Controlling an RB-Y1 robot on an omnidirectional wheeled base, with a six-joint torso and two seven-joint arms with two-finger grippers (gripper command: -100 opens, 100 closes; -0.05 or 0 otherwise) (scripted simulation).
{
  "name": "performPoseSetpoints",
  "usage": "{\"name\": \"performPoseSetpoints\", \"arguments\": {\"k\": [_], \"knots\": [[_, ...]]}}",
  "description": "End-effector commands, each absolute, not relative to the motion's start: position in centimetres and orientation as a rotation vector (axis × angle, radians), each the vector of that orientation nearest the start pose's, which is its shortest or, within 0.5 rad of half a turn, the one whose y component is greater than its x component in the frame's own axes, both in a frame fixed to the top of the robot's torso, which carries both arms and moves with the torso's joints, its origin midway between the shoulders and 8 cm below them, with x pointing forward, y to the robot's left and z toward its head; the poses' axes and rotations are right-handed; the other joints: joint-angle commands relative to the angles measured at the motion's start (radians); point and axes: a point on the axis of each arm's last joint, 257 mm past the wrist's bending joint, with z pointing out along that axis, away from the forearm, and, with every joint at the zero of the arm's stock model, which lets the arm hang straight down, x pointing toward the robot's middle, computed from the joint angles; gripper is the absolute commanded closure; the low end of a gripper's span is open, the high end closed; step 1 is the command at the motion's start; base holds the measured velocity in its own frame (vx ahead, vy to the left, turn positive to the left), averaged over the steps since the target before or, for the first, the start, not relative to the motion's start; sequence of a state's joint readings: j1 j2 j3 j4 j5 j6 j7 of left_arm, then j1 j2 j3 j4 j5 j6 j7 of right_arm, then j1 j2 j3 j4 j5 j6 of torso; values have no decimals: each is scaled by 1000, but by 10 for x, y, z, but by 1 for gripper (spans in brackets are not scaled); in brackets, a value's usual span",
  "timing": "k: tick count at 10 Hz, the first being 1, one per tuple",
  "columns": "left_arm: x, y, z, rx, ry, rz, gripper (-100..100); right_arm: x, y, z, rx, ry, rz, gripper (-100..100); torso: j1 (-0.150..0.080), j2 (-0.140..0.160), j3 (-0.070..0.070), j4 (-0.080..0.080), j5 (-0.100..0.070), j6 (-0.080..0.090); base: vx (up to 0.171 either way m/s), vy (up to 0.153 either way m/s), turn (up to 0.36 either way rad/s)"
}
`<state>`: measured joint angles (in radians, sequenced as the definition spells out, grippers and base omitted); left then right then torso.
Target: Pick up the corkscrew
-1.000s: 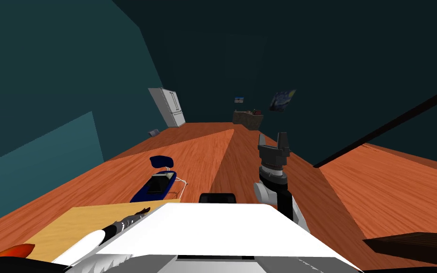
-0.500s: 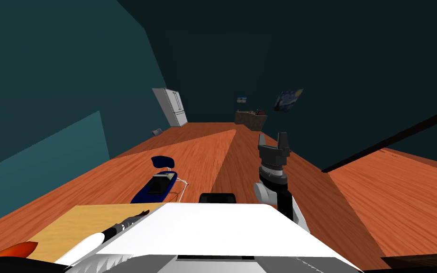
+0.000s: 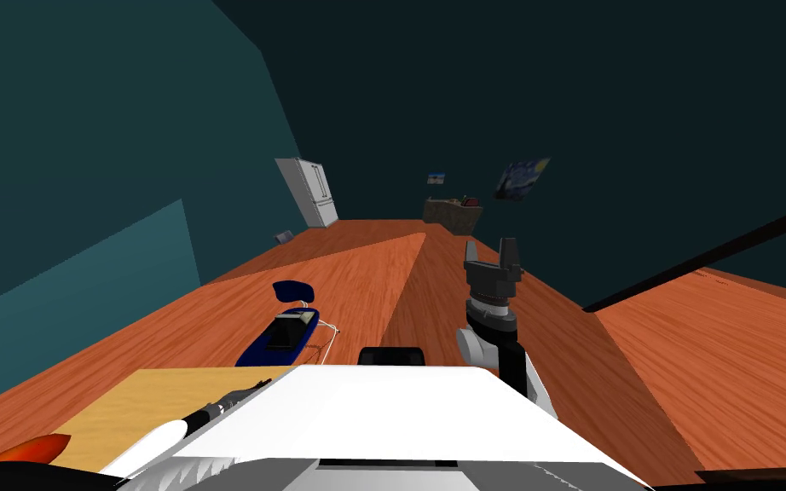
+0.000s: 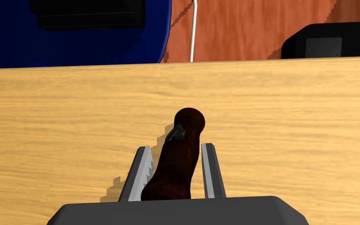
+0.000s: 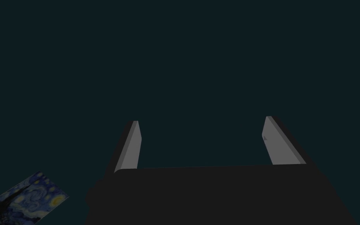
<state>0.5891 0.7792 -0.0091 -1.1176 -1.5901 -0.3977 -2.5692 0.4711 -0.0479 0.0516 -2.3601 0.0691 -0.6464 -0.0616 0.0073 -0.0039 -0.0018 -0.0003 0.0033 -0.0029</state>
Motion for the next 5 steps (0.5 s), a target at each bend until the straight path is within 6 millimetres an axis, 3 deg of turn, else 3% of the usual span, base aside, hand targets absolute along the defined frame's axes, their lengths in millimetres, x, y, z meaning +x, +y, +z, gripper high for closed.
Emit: {"name": "performPoseSetpoints", "arguments": {"k": [1, 2, 3, 4, 5], "knots": [[94, 570, -522, -2954, -72, -599, 100, 302, -236, 89, 402, 506, 1437, 0, 0, 0, 0, 0, 0, 0, 0, 0, 0], [94, 570, -522, -2955, -72, -599, 100, 302, -236, 89, 402, 506, 1437, 0, 0, 0, 0, 0, 0, 0, 0, 0, 0], [94, 570, -522, -2955, -72, -599, 0, 302, -236, 89, 402, 506, 1437, 0, 0, 0, 0, 0, 0, 0, 0, 0, 0], [97, 573, -519, -2953, -93, -595, 100, 302, -236, 89, 402, 506, 1437, 0, 0, 0, 0, 0, 0, 0, -69, -6, -114], [97, 573, -519, -2953, -95, -595, 100, 302, -236, 89, 401, 506, 1438, 0, 0, 3, 2, 0, 0, 1, -80, -6, -83]]}}
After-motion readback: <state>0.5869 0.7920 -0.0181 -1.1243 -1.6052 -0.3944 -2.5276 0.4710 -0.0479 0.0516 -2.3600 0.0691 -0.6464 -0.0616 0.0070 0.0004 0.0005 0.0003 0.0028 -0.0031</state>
